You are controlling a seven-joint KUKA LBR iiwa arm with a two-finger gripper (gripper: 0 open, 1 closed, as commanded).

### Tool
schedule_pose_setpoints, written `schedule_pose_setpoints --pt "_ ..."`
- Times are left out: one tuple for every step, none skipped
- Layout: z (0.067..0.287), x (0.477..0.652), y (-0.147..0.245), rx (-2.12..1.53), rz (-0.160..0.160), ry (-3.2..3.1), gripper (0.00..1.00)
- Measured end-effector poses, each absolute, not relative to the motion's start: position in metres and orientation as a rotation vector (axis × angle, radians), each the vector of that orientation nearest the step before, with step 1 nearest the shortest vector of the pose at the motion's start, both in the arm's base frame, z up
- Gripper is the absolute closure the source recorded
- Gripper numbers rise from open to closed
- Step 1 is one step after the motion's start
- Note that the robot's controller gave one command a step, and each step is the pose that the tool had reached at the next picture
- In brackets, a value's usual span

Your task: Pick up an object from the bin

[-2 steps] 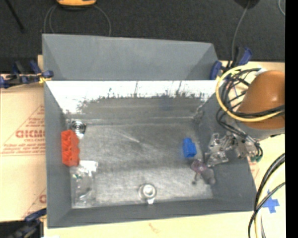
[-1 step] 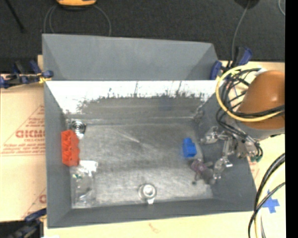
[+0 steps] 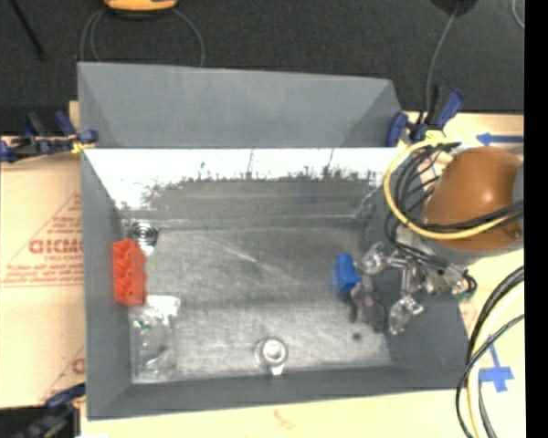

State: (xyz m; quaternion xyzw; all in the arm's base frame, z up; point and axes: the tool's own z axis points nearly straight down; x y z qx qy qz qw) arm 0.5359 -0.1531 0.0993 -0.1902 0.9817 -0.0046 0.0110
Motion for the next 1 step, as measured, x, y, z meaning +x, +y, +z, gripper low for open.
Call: schedule_pose_setpoints --pt "0.0903 0.5507 -0.1389 -0.699 -0.031 3.035 0.00"
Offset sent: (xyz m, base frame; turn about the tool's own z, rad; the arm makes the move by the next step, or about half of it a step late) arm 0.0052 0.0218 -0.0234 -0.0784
